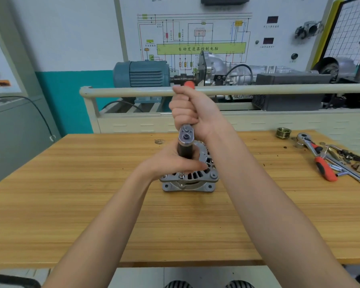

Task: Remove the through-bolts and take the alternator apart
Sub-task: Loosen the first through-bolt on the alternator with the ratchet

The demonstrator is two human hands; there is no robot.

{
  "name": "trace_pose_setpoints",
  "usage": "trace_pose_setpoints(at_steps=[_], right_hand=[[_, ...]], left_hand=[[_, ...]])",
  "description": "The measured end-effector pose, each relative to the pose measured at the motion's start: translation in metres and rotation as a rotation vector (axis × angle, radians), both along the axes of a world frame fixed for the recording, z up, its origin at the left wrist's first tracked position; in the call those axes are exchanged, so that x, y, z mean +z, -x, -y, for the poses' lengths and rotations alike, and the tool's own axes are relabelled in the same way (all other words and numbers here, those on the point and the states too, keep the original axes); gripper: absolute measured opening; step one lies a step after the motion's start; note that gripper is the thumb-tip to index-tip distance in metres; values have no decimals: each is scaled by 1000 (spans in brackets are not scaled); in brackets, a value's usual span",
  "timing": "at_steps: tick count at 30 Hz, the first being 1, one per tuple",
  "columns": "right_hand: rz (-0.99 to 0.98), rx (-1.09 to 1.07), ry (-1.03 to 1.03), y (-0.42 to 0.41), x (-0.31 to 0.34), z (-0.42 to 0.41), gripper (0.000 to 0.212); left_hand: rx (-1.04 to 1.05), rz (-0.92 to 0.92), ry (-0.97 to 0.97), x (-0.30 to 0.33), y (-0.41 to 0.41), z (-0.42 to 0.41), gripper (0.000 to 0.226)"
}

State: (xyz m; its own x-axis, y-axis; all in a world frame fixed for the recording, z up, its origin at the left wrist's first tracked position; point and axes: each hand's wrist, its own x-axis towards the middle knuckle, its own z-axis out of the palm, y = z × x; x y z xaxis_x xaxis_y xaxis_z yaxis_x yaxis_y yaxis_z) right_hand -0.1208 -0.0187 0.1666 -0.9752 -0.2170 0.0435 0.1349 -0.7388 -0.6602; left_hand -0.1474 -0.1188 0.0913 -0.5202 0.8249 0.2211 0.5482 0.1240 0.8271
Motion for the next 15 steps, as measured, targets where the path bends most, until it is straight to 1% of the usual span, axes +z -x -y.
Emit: trace_pose_setpoints(at_steps=[1,3,4,5,8,9,10,11,12,15], right_hand=[[7,61,-51,0,0,0,49],[25,71,-55,1,0,2,47],[27,17,0,1,0,3,46],[22,-81,76,2,0,4,45],[-29,-428,292,6,-5,9,44],[-48,-492,318,5,-6,10,44],[-56,-515,314,5,-6,10,44],[-49,-489,282,4,-5,8,45],[-35,-412,236,2,-4,6,46],[11,-91,106,1,-1,-2,50]], left_hand=[[-41,-21,43,1,0,0,40],[-11,-1,2,0,-4,-3,39],[32,40,-70,-2,-6,-7,35],[102,89,-162,-4,-7,-10,32],[450,215,-428,-10,-4,-23,32],[541,236,-479,-10,-5,-26,31],[586,223,-488,-10,-6,-28,29],[580,182,-451,-12,-6,-28,29],[519,134,-384,-13,-4,-25,30],[135,87,-155,-7,1,-8,37]])
